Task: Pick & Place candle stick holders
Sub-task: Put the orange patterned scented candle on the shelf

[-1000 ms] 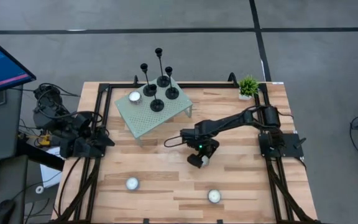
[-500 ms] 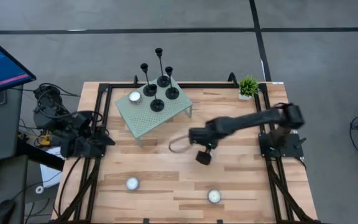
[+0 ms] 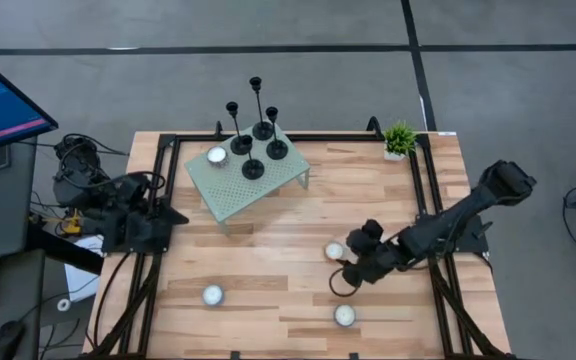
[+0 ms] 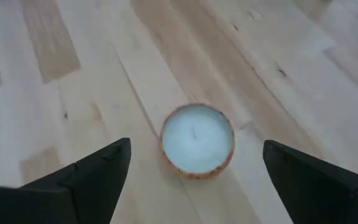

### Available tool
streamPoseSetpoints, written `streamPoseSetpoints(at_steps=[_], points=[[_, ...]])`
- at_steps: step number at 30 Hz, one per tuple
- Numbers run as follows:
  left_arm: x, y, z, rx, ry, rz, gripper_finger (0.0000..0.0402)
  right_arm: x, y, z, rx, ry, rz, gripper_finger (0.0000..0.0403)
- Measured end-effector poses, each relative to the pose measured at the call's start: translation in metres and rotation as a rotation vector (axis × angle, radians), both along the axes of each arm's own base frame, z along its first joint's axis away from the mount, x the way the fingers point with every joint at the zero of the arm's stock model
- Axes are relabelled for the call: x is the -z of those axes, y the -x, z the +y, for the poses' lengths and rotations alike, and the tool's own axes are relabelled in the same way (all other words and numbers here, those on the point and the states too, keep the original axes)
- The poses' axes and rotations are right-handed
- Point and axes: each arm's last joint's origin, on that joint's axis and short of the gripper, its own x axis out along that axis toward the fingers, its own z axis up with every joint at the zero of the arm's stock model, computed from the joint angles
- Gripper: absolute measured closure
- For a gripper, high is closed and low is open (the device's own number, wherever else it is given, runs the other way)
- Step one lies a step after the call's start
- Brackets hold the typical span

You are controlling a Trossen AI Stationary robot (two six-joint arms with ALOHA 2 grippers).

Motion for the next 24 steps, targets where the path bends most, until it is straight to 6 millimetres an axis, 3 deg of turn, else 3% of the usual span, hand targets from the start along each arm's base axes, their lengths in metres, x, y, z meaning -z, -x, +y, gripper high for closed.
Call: streamPoseSetpoints(at_steps=[6,14,20,24], points=[[-0.001,0.0,0.003,-0.087,0.026,0.011,0.0053,0.033,0.003,0.008,-0.007,0.081,0.024,0.0045],[0.0,-0.001,0.005,-0.148,0.059,0.026,0.0053,0.056,0.001,0.019,0.0,0.222,0.013,0.0045],[0.0,-0.001,0.006,-0.191,0.064,0.034,0.0053,0.046,0.003,0.034,-0.044,0.172,-0.089,0.0045],[0.0,-0.002,0.005,-0.21,0.06,0.04,0.0053,0.036,0.012,0.037,0.022,0.223,-0.18,0.0045]])
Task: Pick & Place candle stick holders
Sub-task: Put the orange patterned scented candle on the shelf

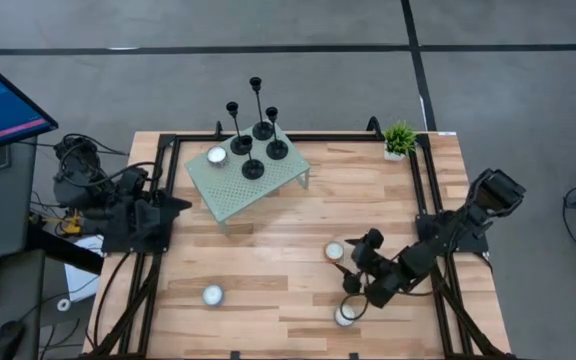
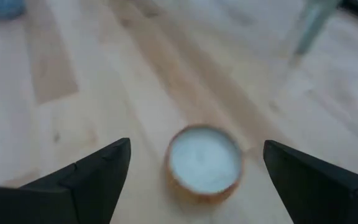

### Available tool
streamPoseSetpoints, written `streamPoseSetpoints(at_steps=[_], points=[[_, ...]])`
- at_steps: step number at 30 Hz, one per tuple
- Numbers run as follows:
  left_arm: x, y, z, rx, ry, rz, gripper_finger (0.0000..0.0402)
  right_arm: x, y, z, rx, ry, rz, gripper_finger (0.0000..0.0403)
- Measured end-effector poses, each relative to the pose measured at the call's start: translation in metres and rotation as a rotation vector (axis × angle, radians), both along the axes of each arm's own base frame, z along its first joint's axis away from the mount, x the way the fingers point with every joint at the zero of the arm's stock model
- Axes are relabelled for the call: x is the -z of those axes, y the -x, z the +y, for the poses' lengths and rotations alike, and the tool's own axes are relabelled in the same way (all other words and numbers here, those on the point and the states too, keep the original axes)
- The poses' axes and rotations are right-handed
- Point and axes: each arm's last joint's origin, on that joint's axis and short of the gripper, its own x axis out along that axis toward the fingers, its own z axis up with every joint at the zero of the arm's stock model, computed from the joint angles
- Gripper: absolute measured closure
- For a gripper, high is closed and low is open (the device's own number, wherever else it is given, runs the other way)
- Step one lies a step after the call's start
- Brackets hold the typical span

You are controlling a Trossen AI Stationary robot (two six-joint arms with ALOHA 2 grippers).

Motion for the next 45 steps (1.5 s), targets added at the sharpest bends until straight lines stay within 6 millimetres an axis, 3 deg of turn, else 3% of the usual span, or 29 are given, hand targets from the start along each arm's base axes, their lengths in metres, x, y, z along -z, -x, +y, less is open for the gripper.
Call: streamPoseSetpoints(at_steps=[6,13,21,32,45], points=[[0.001,-0.002,-0.002,-0.04,-0.024,0.015,0.0053,0.027,0.019,-0.006,0.093,-0.024,-0.115,0.0045],[0.001,-0.003,-0.001,-0.094,-0.018,0.027,0.0053,0.034,0.012,-0.003,0.014,0.09,-0.108,0.0045],[0.002,-0.009,-0.007,-0.137,-0.044,0.055,0.0053,0.065,0.021,-0.012,0.054,0.084,-0.146,0.0045],[0.003,-0.015,-0.014,-0.168,-0.045,0.07,0.0053,0.052,0.007,-0.001,-0.053,0.143,-0.216,0.0045],[0.002,-0.016,-0.014,-0.194,-0.048,0.075,0.0053,0.079,0.004,-0.013,0.046,0.209,-0.196,0.0045]])
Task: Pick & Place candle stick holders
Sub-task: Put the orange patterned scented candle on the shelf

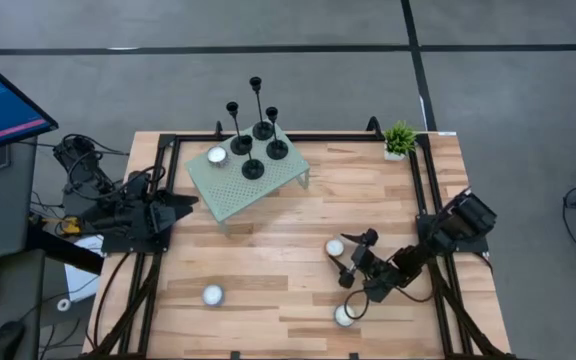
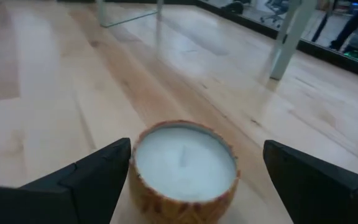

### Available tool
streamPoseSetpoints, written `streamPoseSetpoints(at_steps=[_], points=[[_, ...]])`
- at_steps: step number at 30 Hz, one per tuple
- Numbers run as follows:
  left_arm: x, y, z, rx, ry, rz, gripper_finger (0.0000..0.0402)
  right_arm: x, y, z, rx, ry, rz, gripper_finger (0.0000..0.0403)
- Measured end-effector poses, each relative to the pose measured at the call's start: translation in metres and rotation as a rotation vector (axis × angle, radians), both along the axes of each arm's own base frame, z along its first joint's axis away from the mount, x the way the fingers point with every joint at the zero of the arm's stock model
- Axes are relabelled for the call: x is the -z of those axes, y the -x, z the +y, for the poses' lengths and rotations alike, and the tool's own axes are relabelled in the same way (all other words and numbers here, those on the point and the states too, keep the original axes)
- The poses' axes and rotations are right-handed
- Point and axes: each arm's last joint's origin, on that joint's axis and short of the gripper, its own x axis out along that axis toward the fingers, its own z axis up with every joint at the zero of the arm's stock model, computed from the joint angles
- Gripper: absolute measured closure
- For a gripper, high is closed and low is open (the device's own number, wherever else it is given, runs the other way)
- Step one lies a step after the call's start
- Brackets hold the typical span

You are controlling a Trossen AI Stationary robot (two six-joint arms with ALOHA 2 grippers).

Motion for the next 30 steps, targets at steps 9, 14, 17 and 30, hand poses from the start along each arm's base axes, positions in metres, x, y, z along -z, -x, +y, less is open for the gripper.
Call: streamPoseSetpoints(at_steps=[9,14,17,30], points=[[0.001,-0.003,-0.004,-0.016,-0.013,0.013,0.0053,0.0,-0.009,-0.011,0.02,0.001,0.027,0.0045],[0.001,-0.004,-0.004,-0.018,-0.014,0.015,0.0053,0.001,-0.01,-0.019,0.038,-0.012,0.03,0.0045],[0.001,-0.004,-0.004,-0.018,-0.014,0.015,0.0053,0.003,-0.007,-0.026,0.043,-0.045,0.004,0.0045],[0.0,-0.003,-0.004,-0.008,-0.008,0.008,0.0053,0.02,-0.03,-0.032,-0.021,-0.096,0.024,0.009]])
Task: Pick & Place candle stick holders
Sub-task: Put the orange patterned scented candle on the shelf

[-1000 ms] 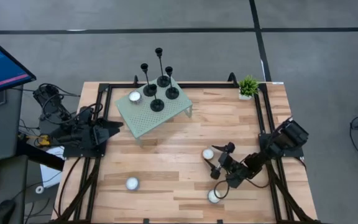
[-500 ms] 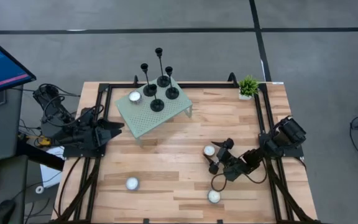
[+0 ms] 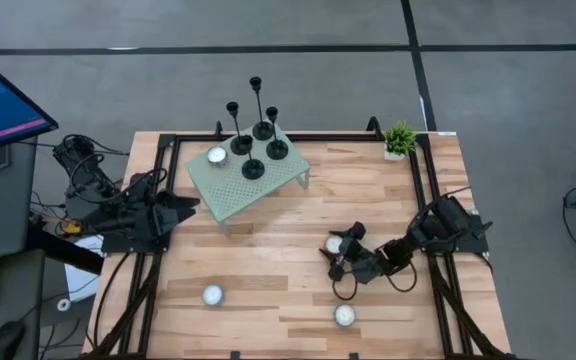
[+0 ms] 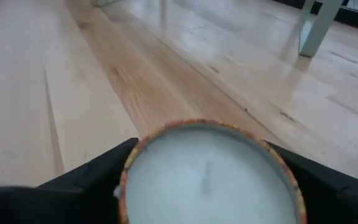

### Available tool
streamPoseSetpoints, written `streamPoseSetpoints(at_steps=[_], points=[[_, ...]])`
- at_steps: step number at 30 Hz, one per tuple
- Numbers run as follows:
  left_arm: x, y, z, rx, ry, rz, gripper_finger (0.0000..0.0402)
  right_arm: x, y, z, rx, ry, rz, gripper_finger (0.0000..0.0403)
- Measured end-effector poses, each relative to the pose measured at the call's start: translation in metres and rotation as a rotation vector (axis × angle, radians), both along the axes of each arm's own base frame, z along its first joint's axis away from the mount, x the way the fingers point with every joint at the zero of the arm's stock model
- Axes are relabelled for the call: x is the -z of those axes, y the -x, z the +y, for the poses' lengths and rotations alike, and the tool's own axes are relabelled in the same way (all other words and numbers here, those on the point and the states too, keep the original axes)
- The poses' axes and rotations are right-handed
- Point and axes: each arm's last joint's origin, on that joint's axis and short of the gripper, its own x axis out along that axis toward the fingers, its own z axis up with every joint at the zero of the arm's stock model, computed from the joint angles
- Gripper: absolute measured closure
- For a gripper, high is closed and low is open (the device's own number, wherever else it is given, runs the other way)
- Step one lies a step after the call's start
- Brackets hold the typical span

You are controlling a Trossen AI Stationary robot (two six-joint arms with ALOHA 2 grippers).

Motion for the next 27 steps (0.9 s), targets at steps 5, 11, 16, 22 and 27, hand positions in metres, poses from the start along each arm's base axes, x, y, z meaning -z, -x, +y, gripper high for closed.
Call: streamPoseSetpoints(at_steps=[5,11,16,22,27], points=[[-0.001,0.0,0.0,0.018,0.001,-0.006,0.0053,-0.006,-0.002,0.002,-0.024,-0.029,-0.021,0.0128],[-0.001,0.0,0.0,0.019,0.0,-0.006,0.0053,-0.02,-0.004,0.002,-0.03,-0.039,-0.048,0.0128],[-0.001,0.0,0.0,0.02,0.0,-0.007,0.0053,-0.056,-0.021,-0.004,-0.068,-0.024,-0.114,0.0127],[-0.001,0.0,-0.001,0.06,-0.003,-0.013,0.0053,-0.119,-0.07,-0.021,-0.13,0.062,-0.087,0.0122],[-0.002,0.0,-0.002,0.099,-0.012,-0.022,0.0053,-0.166,-0.116,-0.037,-0.162,0.104,-0.101,0.012]])
